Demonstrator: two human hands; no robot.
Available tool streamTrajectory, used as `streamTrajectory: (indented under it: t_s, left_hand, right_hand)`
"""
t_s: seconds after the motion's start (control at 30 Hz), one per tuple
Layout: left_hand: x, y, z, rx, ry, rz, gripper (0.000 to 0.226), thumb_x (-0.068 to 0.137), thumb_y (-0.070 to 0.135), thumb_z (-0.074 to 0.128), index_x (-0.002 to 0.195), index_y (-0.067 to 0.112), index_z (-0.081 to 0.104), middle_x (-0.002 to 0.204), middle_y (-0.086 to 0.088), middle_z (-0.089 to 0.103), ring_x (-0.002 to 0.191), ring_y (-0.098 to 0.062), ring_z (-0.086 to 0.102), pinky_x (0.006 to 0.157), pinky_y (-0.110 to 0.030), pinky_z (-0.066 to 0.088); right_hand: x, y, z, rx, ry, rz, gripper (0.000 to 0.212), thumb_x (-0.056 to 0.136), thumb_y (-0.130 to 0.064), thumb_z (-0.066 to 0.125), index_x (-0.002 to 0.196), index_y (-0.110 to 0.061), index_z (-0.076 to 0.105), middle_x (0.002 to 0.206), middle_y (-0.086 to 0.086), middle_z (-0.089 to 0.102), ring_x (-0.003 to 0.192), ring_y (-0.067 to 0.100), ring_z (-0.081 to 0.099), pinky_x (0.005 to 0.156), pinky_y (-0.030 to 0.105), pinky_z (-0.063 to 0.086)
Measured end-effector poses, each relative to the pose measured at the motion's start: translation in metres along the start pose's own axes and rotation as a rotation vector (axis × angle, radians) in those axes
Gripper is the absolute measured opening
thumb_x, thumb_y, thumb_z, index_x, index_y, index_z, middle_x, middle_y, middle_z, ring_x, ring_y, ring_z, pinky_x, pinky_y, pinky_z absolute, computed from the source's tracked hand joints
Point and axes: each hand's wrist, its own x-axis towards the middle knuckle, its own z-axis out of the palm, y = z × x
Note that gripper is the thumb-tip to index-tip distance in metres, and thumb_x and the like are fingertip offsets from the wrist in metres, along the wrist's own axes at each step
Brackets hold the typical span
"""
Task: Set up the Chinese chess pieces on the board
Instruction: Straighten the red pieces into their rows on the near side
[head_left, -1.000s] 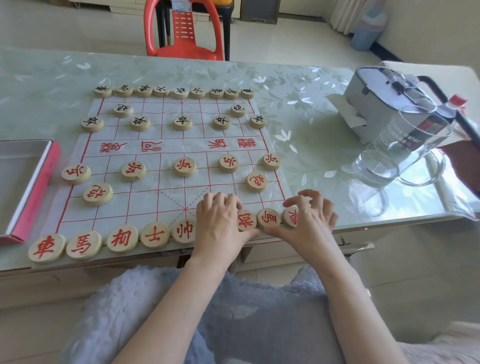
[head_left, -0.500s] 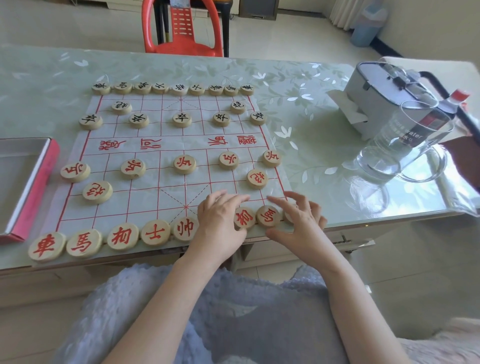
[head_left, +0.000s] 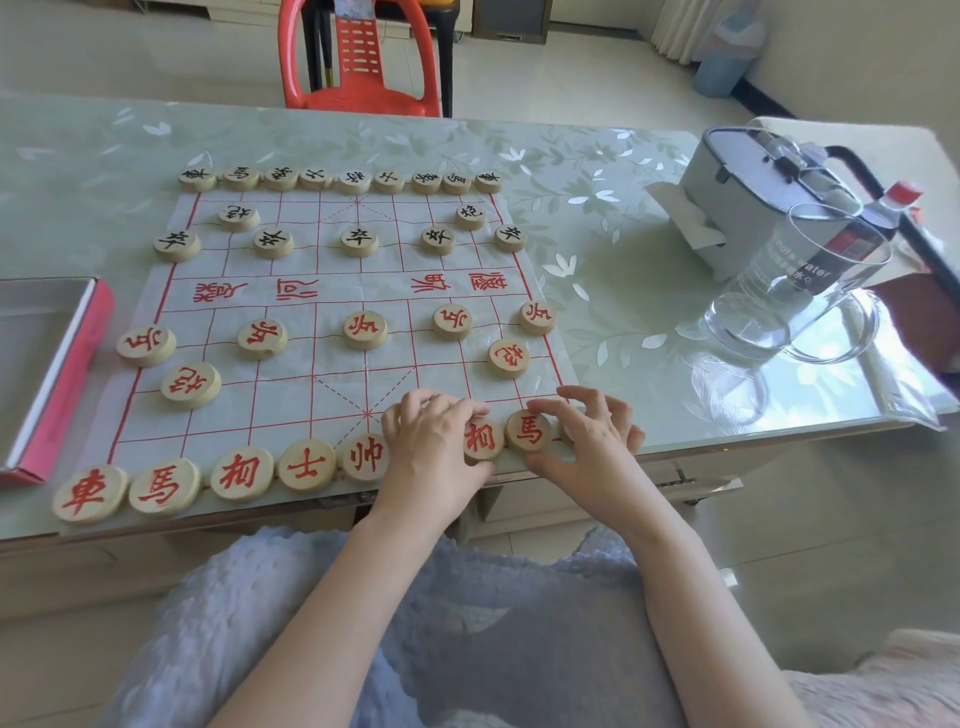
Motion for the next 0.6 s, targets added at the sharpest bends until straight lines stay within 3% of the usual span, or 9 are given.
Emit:
streamTrajectory:
  t_s: [0.13, 0.3, 0.6]
  left_hand:
    - [-0.001, -0.0013, -0.0045, 0.049, 0.003, -0.014, 0.065, 0.073, 0.054, 0.065, 0.129, 0.032, 0.043, 0.129, 0.011, 0.047, 0.126, -0.015, 0.027, 0.1, -0.032, 0.019]
    - [-0.0015, -0.0024, -0.0025, 0.063, 0.021, -0.006, 0.049, 0.076, 0.049, 0.065, 0.12, 0.03, 0.053, 0.122, 0.01, 0.053, 0.124, -0.015, 0.03, 0.096, -0.031, 0.018]
    - [-0.0034, -0.0009, -0.0002, 0.082, 0.031, 0.015, 0.048, 0.076, 0.051, 0.064, 0.118, 0.03, 0.053, 0.121, 0.01, 0.053, 0.123, -0.015, 0.03, 0.096, -0.031, 0.019]
  right_hand:
    - [0.0001, 0.0011, -0.0014, -0.01, 0.024, 0.005, 0.067, 0.071, -0.049, 0.071, 0.13, -0.035, 0.044, 0.138, -0.009, 0.028, 0.128, 0.018, 0.012, 0.097, 0.03, 0.013]
    - [0.0045, -0.0012, 0.0003, -0.047, 0.014, -0.004, 0.051, 0.074, -0.045, 0.069, 0.12, -0.033, 0.051, 0.137, -0.007, 0.031, 0.127, 0.017, 0.013, 0.091, 0.027, 0.009]
    - [-0.0008, 0.0021, 0.0013, -0.049, 0.0, -0.031, 0.044, 0.079, -0.036, 0.064, 0.12, -0.037, 0.05, 0.139, -0.008, 0.031, 0.128, 0.019, 0.014, 0.09, 0.028, 0.011]
